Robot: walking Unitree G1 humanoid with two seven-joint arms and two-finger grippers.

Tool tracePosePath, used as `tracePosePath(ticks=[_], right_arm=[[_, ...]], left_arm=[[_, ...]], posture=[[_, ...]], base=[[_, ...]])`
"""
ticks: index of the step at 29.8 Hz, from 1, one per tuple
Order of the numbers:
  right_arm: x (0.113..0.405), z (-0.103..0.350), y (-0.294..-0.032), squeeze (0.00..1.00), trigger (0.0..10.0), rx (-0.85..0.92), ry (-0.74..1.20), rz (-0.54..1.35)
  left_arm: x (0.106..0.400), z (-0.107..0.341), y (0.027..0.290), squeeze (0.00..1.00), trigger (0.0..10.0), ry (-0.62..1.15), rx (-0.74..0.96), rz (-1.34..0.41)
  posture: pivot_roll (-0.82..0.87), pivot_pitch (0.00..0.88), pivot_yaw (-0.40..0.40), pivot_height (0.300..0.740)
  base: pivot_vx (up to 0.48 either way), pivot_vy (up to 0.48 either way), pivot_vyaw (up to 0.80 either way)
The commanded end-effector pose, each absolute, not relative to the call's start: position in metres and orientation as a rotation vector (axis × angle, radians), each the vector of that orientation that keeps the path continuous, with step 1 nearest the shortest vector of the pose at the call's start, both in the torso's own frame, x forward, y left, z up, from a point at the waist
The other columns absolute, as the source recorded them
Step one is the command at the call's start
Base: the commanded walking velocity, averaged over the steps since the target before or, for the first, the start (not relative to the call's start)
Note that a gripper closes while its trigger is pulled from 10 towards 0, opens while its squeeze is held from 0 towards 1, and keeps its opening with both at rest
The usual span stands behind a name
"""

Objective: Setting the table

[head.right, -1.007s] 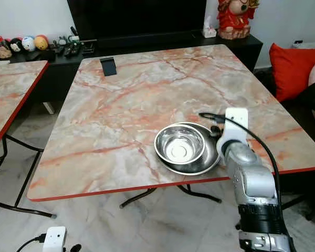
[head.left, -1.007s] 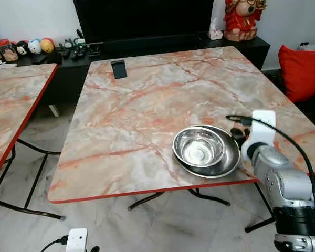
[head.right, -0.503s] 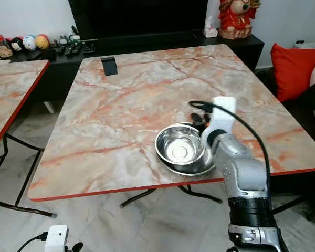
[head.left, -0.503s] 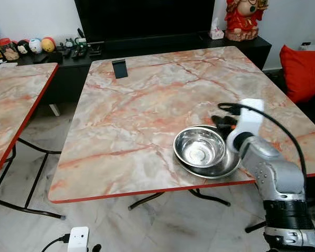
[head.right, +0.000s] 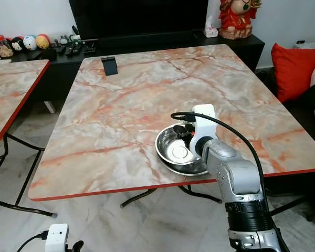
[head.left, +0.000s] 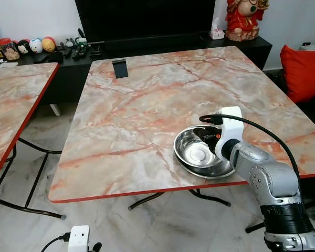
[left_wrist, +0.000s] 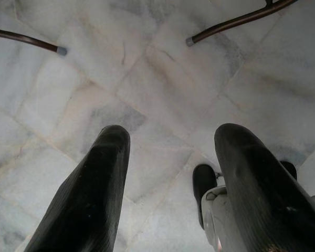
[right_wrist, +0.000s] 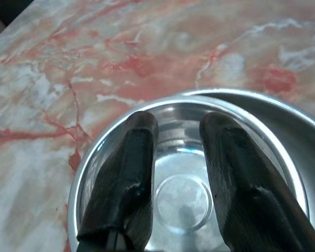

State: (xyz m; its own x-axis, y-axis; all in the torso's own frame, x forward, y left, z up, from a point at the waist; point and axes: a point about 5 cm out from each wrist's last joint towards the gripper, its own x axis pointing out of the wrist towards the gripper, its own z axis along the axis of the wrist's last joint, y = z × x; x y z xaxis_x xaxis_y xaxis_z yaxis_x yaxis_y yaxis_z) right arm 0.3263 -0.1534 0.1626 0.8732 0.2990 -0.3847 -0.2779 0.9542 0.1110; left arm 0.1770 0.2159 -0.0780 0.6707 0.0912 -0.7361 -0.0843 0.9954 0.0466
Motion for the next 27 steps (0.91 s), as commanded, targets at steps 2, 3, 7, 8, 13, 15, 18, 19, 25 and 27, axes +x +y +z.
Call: tracePosePath(ticks=[2, 3, 7, 8, 13, 15, 18, 19, 25, 27], right_arm=[[0.324, 0.161, -0.150, 0.00, 10.0, 0.065, 0.425, 0.320], [0.323, 0.160, -0.150, 0.00, 10.0, 0.068, 0.431, 0.325], [0.321, 0.156, -0.147, 0.00, 10.0, 0.087, 0.446, 0.349], [0.321, 0.156, -0.146, 0.00, 10.0, 0.096, 0.449, 0.360], [0.317, 0.151, -0.142, 0.00, 10.0, 0.086, 0.471, 0.395], [0.316, 0.150, -0.142, 0.00, 10.0, 0.077, 0.476, 0.398], [0.316, 0.148, -0.143, 0.00, 10.0, 0.067, 0.486, 0.399], [0.316, 0.147, -0.144, 0.00, 10.0, 0.054, 0.492, 0.395], [0.315, 0.143, -0.146, 0.00, 10.0, 0.009, 0.507, 0.392], [0.315, 0.143, -0.147, 0.00, 10.0, 0.002, 0.508, 0.387]], left_arm=[[0.178, -0.077, 0.217, 0.00, 10.0, 0.821, 0.006, 0.103], [0.178, -0.077, 0.217, 0.00, 10.0, 0.821, 0.005, 0.103], [0.178, -0.077, 0.216, 0.00, 10.0, 0.818, 0.005, 0.102], [0.178, -0.077, 0.216, 0.00, 10.0, 0.817, 0.004, 0.102], [0.179, -0.077, 0.214, 0.00, 10.0, 0.815, 0.002, 0.100], [0.178, -0.078, 0.214, 0.00, 10.0, 0.818, 0.002, 0.101], [0.177, -0.078, 0.214, 0.00, 10.0, 0.821, 0.000, 0.101], [0.177, -0.078, 0.214, 0.00, 10.0, 0.822, 0.000, 0.101], [0.177, -0.078, 0.213, 0.00, 10.0, 0.820, -0.003, 0.101], [0.178, -0.078, 0.212, 0.00, 10.0, 0.819, -0.003, 0.099]], posture=[[-0.09, 0.000, 0.068, 0.740], [-0.09, 0.000, 0.067, 0.740], [-0.09, 0.000, 0.067, 0.740], [-0.09, 0.000, 0.066, 0.740], [-0.09, 0.000, 0.060, 0.740], [-0.09, 0.000, 0.059, 0.740], [-0.09, 0.000, 0.058, 0.740], [-0.09, 0.000, 0.058, 0.740], [-0.09, 0.000, 0.054, 0.740], [-0.09, 0.000, 0.054, 0.740]], base=[[0.000, 0.000, 0.00], [0.000, 0.000, 0.00], [0.000, 0.000, 0.00], [0.000, 0.000, 0.00], [0.000, 0.000, 0.00], [0.000, 0.000, 0.00], [0.000, 0.000, 0.00], [0.000, 0.000, 0.00], [0.000, 0.000, 0.00], [0.000, 0.000, 0.00]])
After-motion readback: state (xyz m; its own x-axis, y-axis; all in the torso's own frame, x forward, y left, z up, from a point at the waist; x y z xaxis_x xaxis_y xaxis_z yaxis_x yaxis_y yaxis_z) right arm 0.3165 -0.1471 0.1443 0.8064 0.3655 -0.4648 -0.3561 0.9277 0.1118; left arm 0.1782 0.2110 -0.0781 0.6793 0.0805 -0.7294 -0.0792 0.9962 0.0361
